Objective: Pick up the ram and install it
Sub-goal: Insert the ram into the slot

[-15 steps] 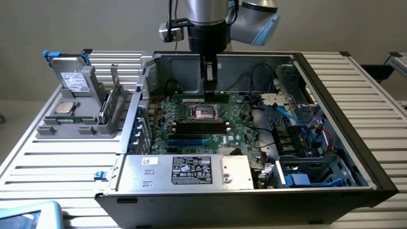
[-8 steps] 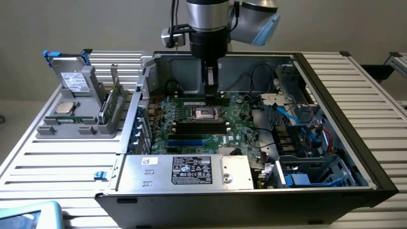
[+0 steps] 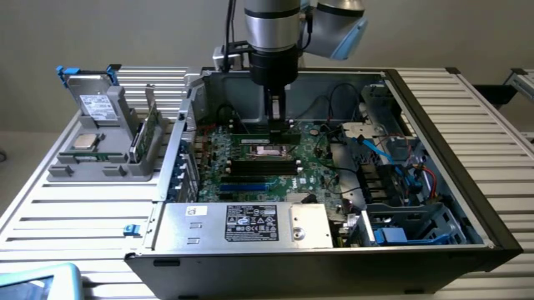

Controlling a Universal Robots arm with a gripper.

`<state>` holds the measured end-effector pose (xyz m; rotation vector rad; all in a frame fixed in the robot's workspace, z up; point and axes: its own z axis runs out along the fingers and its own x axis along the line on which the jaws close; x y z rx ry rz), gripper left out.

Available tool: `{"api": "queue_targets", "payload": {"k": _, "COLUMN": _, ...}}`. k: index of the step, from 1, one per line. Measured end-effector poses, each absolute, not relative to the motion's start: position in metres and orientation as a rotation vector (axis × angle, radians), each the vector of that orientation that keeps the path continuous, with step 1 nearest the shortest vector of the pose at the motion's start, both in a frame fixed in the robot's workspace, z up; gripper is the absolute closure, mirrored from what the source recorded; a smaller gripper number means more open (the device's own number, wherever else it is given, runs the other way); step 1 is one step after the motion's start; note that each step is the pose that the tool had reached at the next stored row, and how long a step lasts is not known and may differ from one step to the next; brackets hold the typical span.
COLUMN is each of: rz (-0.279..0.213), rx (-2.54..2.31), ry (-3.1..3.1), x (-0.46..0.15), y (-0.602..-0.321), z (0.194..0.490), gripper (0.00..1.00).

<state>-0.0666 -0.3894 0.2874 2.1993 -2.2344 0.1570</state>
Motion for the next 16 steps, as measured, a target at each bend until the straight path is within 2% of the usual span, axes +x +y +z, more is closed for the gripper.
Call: {"api": "queue_targets", "payload": {"k": 16, "rz": 0.176, "rx": 2.190, "ry": -2.224, "x": -0.067, "y": -0.389, "z": 0.264, "gripper": 0.86}}
